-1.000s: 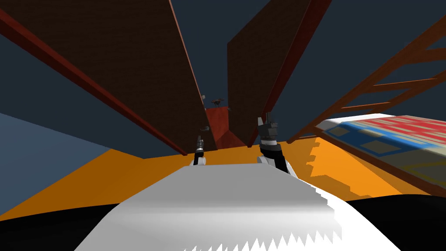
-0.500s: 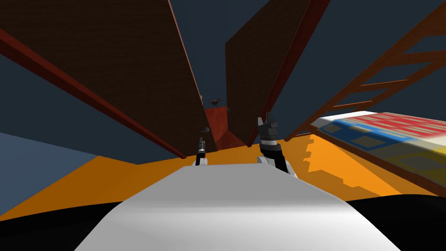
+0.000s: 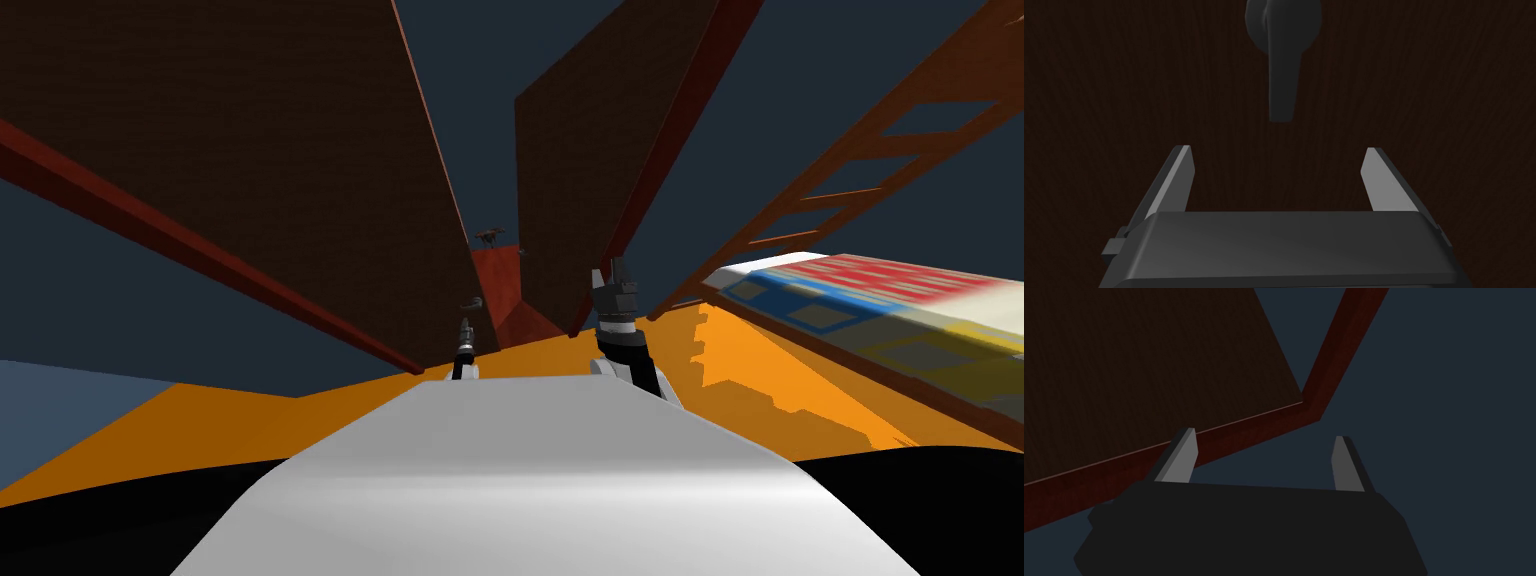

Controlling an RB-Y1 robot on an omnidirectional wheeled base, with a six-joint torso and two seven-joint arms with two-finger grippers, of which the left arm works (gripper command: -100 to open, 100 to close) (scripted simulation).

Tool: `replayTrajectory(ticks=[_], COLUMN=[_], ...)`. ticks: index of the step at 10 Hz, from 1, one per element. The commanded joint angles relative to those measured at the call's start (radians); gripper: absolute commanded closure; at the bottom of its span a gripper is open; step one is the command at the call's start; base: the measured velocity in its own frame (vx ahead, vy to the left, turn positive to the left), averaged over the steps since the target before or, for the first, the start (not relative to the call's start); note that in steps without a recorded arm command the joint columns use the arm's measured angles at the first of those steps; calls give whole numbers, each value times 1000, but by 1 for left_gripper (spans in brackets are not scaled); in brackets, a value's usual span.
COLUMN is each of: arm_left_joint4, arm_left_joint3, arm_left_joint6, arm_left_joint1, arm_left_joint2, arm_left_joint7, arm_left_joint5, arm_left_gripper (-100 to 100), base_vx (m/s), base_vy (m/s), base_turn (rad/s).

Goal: Push the door open

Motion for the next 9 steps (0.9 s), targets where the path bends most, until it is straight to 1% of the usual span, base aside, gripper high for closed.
replayTrajectory(ticks=[1, 3, 4, 6, 8, 9], arm_left_joint4=[2, 6, 8, 11, 15, 19], arm_left_joint3=[2, 5, 6, 9, 12, 12], arm_left_joint6=[-2, -6, -8, -11, -15, -16], arm_left_joint1=[0, 0, 1, 1, 2, -1], arm_left_joint2=[8, 15, 16, 11, -4, 3], arm_left_joint7=[-1, 0, 0, 0, 1, 2], arm_left_joint5=[1, 3, 4, 6, 8, 7], arm_left_gripper=[-100, -100, -100, -100, -100, -100], base_vx=[147, 172, 215, 212, 209, 86], base_vy=[49, 22, 23, 34, 62, 21], base_turn=[-29, -20, -27, -24, -29, -4])
